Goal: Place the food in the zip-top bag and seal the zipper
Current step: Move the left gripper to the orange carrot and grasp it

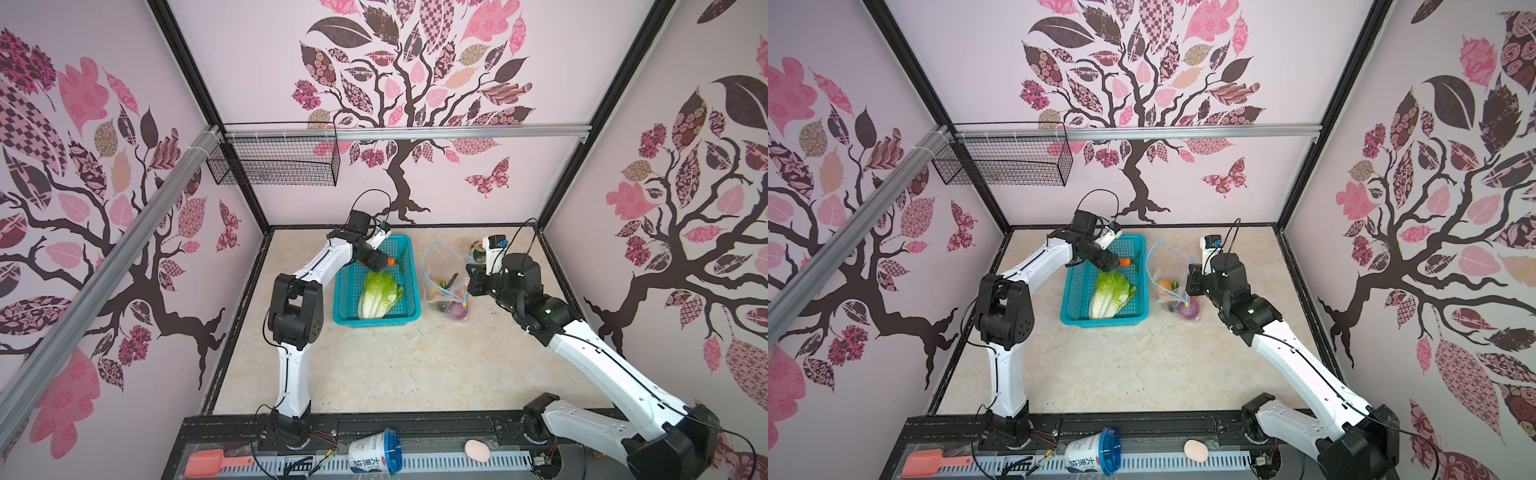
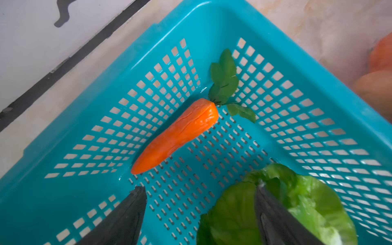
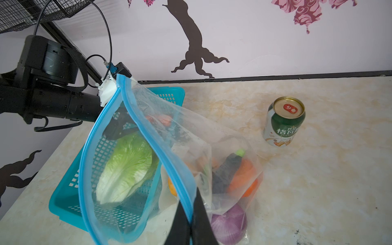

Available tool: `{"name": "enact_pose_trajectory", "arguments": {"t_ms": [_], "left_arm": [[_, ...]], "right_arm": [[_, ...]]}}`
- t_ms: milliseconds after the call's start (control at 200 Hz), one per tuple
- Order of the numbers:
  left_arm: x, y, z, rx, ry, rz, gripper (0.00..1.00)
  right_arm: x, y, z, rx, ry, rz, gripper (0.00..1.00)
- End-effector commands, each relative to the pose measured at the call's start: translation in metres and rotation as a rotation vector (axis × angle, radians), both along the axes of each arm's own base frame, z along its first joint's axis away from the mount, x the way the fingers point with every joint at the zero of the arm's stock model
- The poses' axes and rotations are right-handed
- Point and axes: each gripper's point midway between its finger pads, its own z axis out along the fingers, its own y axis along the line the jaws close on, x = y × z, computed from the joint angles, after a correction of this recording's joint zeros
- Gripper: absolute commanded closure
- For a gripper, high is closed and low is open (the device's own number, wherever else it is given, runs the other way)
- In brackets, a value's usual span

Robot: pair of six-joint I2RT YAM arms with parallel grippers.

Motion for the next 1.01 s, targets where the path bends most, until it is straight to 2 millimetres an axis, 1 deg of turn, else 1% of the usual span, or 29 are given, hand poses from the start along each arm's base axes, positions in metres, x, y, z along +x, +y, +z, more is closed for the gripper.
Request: {"name": "enact_pose_trajectory", "arguments": {"t_ms": [0,75,270,490,635,800,875,880,895,1000], "left_arm": [[0.018,-0.010,0.018,0.015,-0.095,-0.103,0.19],[0.021,-0.011,0.006,0.028,-0.084,-0.116,0.20],[0.028,-0.017,-0.014,0.055,-0.104,-0.138,0.20],[0.032,-0.027,-0.040,0.107,-0.110,-0.168,0.16],[0.035,-0.028,-0.056,0.117,-0.086,-0.164,0.15],[0.034,-0.025,-0.077,0.149,-0.054,-0.151,0.14],[0.035,-0.022,-0.084,0.155,-0.041,-0.132,0.14],[0.039,-0.023,-0.077,0.151,-0.057,-0.131,0.14],[0.042,-0.024,-0.073,0.149,-0.068,-0.128,0.15],[0.045,-0.021,-0.080,0.162,-0.062,-0.104,0.16]], "right_arm": [[0.003,-0.002,0.006,-0.004,-0.020,-0.005,1.00],[0.004,-0.003,0.006,-0.009,-0.022,-0.007,1.00],[0.005,-0.001,0.004,-0.010,-0.018,-0.004,1.00],[0.006,0.000,0.001,-0.014,-0.010,0.000,1.00],[0.005,-0.001,0.001,-0.014,-0.015,-0.003,1.00],[0.006,0.000,0.000,-0.013,-0.013,0.000,1.00],[0.006,0.000,0.001,-0.012,-0.013,0.002,1.00],[0.006,0.000,0.001,-0.012,-0.013,0.001,1.00],[0.006,0.000,0.000,-0.012,-0.012,0.001,1.00],[0.007,0.000,-0.001,-0.013,-0.010,0.002,1.00]]}}
